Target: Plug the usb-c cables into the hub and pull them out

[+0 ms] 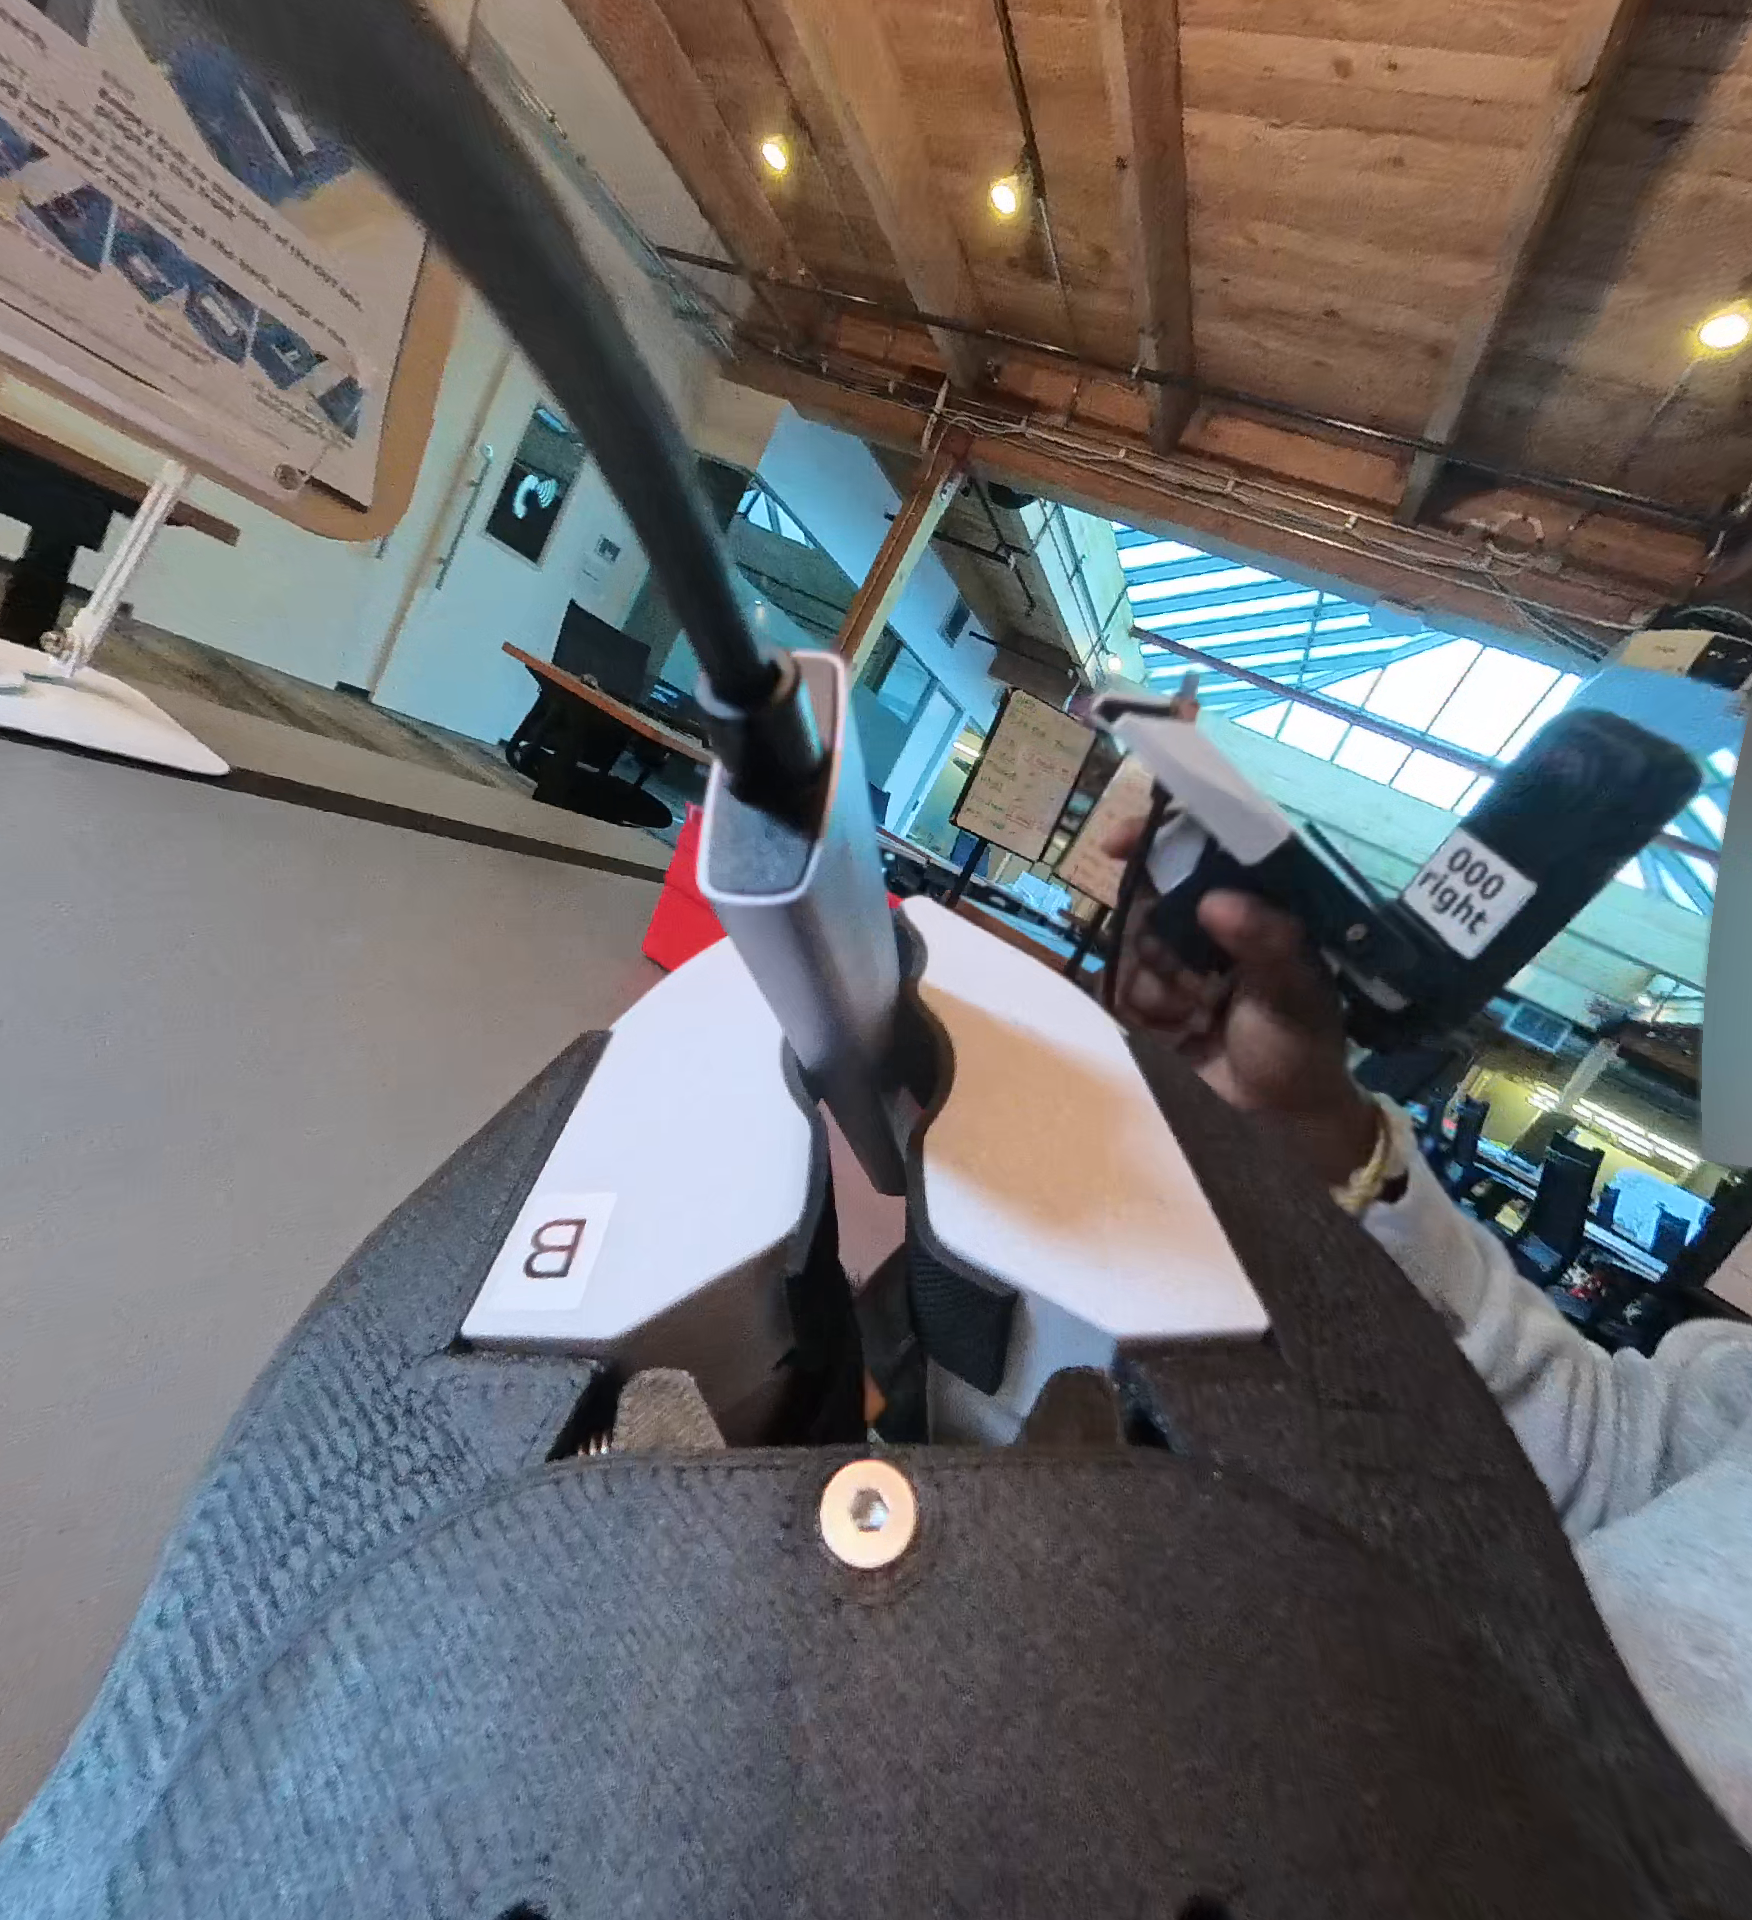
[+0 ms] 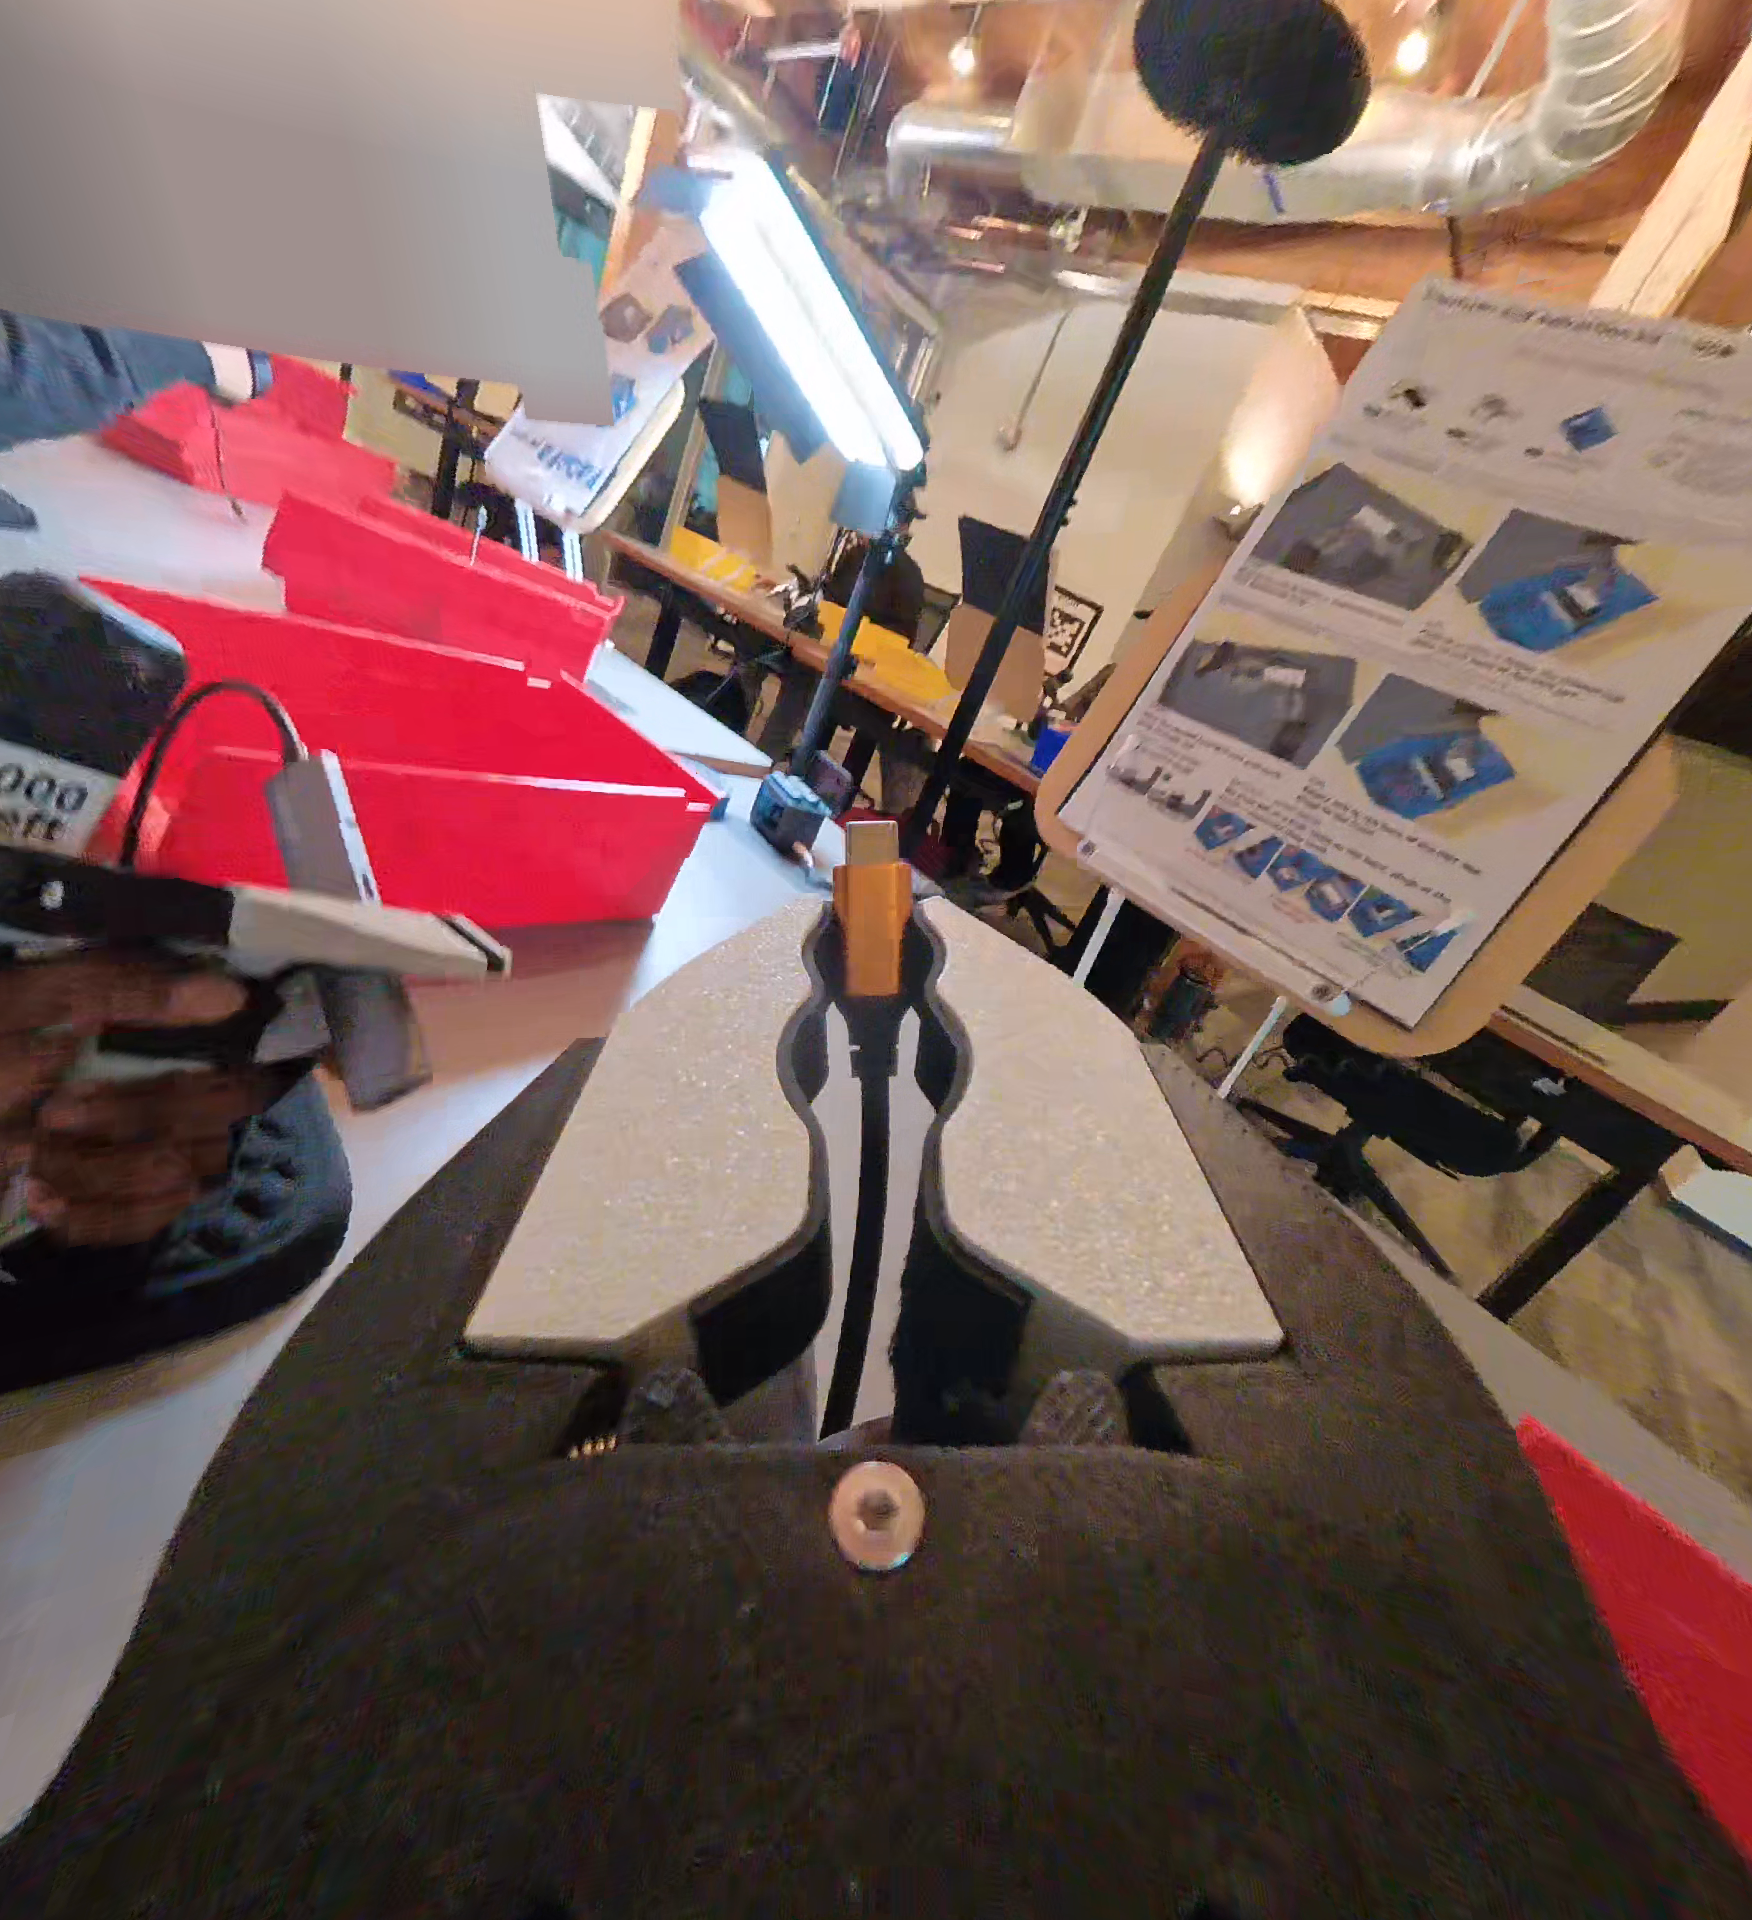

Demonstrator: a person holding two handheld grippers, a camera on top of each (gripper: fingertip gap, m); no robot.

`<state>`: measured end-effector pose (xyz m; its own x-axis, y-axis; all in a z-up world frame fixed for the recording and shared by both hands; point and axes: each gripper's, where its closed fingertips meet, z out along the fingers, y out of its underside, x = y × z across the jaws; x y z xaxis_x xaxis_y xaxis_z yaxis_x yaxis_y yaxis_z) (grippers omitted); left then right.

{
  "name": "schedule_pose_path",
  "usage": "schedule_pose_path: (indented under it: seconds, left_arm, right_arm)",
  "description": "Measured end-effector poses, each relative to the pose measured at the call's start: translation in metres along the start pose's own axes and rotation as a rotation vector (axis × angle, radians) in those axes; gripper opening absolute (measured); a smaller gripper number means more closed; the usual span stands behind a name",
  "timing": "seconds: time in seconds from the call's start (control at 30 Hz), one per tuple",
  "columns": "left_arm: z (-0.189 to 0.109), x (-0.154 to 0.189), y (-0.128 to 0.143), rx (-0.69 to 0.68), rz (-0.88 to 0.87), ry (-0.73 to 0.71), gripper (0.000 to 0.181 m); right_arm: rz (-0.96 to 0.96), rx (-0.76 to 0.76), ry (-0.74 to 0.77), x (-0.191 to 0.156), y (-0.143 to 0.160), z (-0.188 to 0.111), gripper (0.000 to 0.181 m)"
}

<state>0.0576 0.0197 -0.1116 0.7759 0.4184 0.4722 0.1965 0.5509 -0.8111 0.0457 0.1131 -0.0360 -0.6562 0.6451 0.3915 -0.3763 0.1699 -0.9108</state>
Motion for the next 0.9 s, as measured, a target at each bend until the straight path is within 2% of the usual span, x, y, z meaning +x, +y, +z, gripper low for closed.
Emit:
schedule_pose_path:
  seconds: [0.1, 0.27, 0.43, 0.5, 0.6, 0.73, 0.9]
  left_arm:
    - [0.002, 0.004, 0.004, -0.023, -0.006, 0.029, 0.007]
    - [0.001, 0.006, 0.002, -0.009, -0.021, 0.054, 0.007]
    - [0.001, 0.006, 0.001, -0.001, -0.056, 0.072, 0.007]
    - [0.001, 0.006, 0.001, -0.001, -0.058, 0.075, 0.007]
    - [0.001, 0.006, 0.002, -0.001, -0.067, 0.080, 0.007]
    - [0.002, 0.006, 0.003, -0.006, -0.065, 0.077, 0.007]
    - [0.002, 0.006, 0.003, -0.008, -0.066, 0.076, 0.007]
  right_arm:
    - [-0.046, 0.073, 0.056, 0.028, -0.042, -0.012, 0.012]
    - [-0.204, 0.123, 0.269, 0.109, -0.108, -0.042, 0.012]
    - [-0.279, 0.101, 0.431, 0.177, -0.128, -0.077, 0.012]
    - [-0.350, 0.050, 0.493, 0.199, -0.121, -0.090, 0.012]
    - [-0.406, 0.007, 0.434, 0.214, -0.097, -0.096, 0.012]
    - [-0.310, -0.060, 0.346, 0.230, -0.035, -0.102, 0.012]
    - [-0.391, -0.173, 0.302, 0.229, 0.047, -0.114, 0.012]
